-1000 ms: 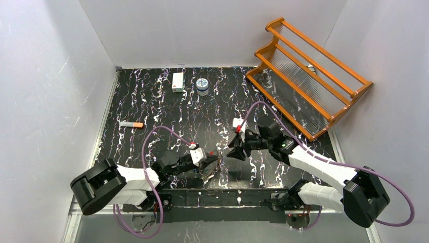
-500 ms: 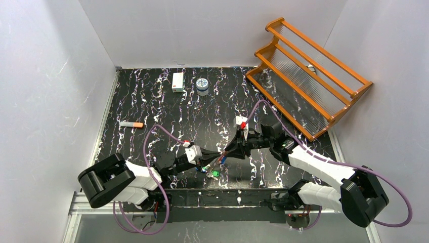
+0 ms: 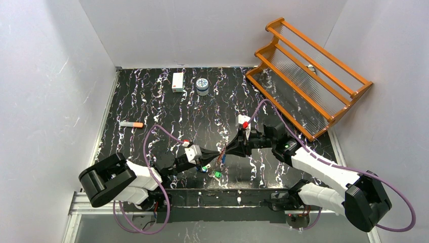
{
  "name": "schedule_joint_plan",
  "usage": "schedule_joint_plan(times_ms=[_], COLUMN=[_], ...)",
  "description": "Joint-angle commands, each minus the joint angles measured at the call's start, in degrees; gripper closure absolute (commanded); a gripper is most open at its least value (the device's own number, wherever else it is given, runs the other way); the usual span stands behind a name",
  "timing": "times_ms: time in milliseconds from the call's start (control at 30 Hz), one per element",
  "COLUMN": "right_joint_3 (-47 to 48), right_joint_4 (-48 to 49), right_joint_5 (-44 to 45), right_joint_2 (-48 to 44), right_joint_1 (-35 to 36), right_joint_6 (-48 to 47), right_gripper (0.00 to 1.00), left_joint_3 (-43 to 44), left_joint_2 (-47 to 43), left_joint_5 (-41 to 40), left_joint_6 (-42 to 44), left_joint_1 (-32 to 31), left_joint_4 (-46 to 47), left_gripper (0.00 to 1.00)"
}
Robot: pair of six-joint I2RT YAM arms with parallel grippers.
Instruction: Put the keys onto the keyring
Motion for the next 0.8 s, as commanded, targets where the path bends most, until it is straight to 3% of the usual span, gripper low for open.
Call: schedule_joint_plan(times_ms=[0, 267, 333, 467, 767], right_joint_3=[-1.36, -3.29, -3.11, -2.87, -0.96], right_joint_4=[1.22, 3.28, 3.27, 5.02, 8.0], right_joint_5=[0.42, -1.06, -1.62, -3.02, -3.32], right_joint_2=[-1.26, -0.85, -0.06, 1.42, 5.06], right_joint_1=[-0.11, -0.14, -0.18, -0.14, -0.15], right_joint_6=[0.61, 1.75, 1.79, 2.86, 3.86], right_gripper=[0.7, 0.8, 0.78, 0.62, 0.6], left_joint_3=[0.01, 0.1, 0.14, 0.12, -0.24], left_joint_2=[0.38, 0.52, 0.4, 0.23, -0.36], left_joint_5=[-1.37, -1.78, -1.75, -1.56, -1.76], left_joint_6=[0.02, 0.08, 0.02, 0.02, 0.02], left_joint_1=[-0.18, -0.18, -0.18, -0.18, -0.19], left_joint_4=[7.72, 7.68, 7.68, 7.68, 7.68], left_gripper=[1.0, 1.0, 1.0, 1.0, 1.0])
